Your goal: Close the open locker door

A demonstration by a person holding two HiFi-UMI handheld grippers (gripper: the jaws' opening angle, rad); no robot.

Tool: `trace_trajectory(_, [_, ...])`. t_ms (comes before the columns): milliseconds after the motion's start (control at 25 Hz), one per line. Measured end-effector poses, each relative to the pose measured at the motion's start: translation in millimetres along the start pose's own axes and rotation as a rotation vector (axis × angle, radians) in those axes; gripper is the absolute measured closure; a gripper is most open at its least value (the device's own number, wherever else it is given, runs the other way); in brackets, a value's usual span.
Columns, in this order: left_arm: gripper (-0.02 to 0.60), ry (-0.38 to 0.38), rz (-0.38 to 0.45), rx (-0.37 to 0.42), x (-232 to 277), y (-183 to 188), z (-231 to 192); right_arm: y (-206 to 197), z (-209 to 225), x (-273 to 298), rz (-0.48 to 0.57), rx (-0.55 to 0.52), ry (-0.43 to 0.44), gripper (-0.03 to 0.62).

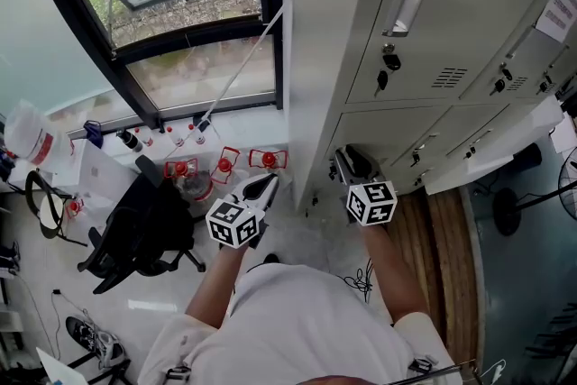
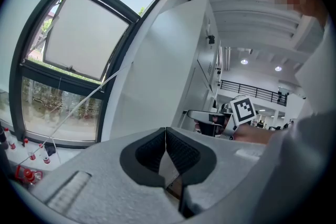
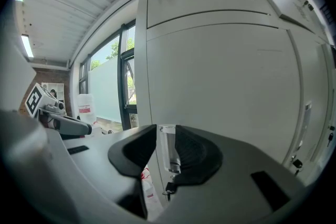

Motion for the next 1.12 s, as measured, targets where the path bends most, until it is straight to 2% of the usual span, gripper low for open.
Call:
trace_trajectory(480, [0.566, -0.030, -0.012, 0.005, -5, -11, 35, -5, -14, -53, -0.020, 0.017, 0.016, 0.488])
trace_trajectory(1120, [0.566, -0.045, -0.011, 0.025, -20, -41, 119, -35, -17, -165, -0.015, 0.033, -0.005, 0.551])
Point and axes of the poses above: the fingertips, and each gripper's own axes: x forward along the fingers, z to its right, y out of its top, the point moved 10 cm from there along -x, backward along the fingers, and after that the axes turned 11 degrees about y, right-handed, at the moved point
